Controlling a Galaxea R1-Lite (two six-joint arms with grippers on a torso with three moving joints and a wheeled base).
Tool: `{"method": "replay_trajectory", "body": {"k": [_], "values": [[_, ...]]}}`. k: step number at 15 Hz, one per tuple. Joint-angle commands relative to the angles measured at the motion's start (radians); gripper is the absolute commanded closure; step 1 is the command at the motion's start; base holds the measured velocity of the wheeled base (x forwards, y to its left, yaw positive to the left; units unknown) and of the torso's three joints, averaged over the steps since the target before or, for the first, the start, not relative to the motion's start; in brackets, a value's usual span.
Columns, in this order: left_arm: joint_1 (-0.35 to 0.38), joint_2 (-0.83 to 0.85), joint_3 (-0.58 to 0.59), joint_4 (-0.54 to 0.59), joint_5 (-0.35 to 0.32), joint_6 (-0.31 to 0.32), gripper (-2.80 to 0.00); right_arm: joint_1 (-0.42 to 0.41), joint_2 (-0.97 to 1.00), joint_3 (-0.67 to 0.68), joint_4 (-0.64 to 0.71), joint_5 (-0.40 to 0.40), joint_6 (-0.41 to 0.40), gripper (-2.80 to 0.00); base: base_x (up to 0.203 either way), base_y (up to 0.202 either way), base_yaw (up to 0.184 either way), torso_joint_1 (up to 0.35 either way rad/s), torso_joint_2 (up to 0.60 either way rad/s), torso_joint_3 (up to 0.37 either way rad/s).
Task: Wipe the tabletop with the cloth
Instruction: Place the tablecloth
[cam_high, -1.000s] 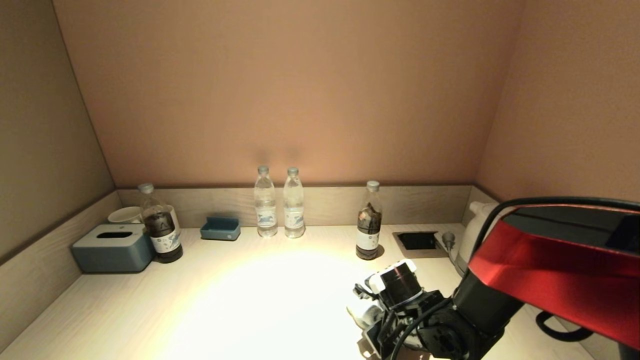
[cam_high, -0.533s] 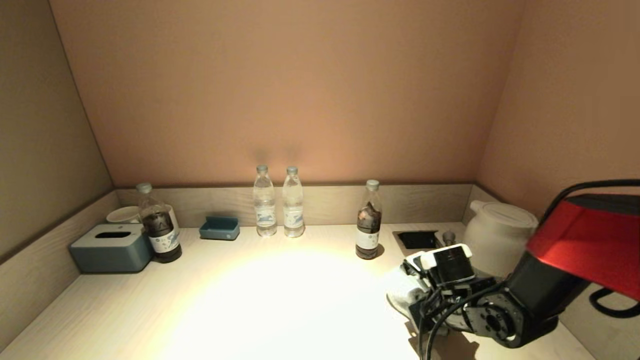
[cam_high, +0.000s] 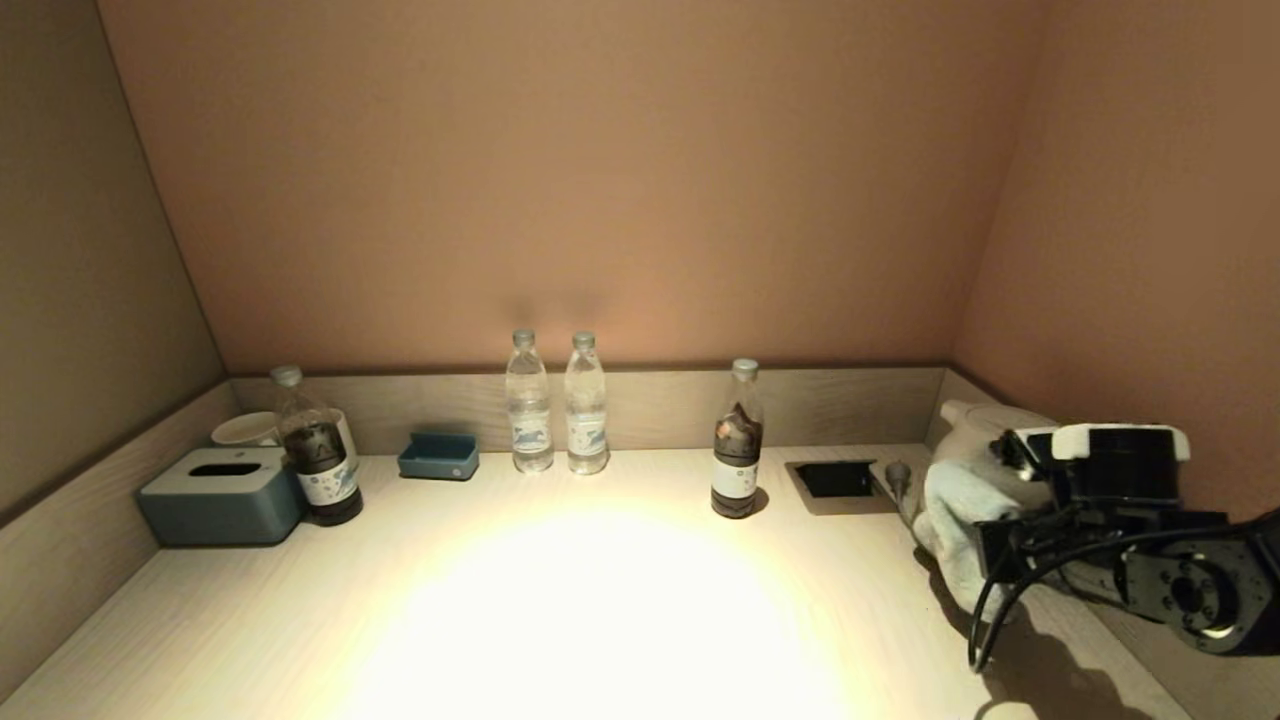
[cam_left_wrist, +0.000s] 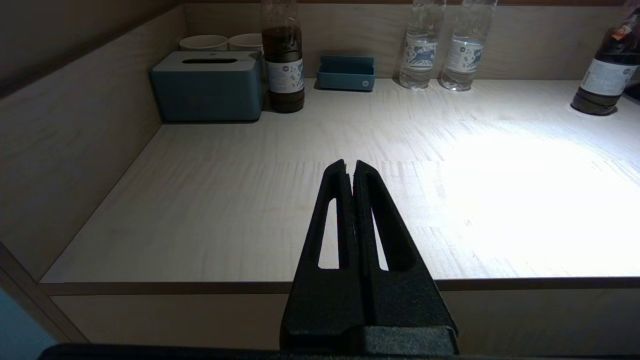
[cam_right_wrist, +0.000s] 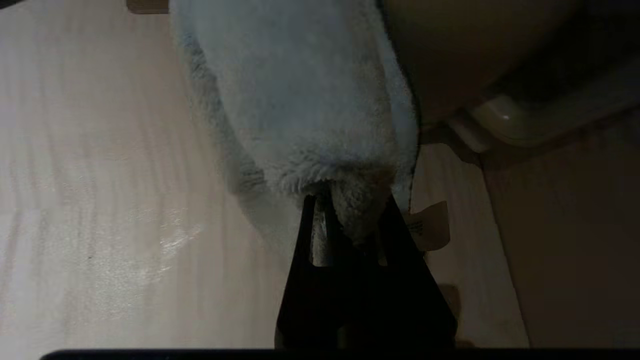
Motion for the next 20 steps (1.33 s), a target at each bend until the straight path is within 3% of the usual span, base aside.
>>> {"method": "replay_trajectory", "body": {"k": [1,6,11,20], "values": [[0.000,0.000,0.000,0.000,0.000,0.000,0.00,-0.068,-0.037,0.018,-0.005,0.004,0.004,0.00,0.000,0.000,0.000,0.000,0.00,0.000],[0.000,0.000,0.000,0.000,0.000,0.000,0.00,-0.171,-0.038,0.081,-0.001,0.009,0.064,0.00,0.000,0.000,0.000,0.000,0.00,0.000],[0.000,0.000,0.000,0.000,0.000,0.000,0.00,-0.193,-0.071,0.192,-0.008,0.057,0.070,0.00,0.000,0.000,0.000,0.000,0.00,0.000],[0.000,0.000,0.000,0.000,0.000,0.000,0.00,-0.236,0.010,0.197,-0.031,0.088,0.072,0.00,0.000,0.000,0.000,0.000,0.00,0.000]]}}
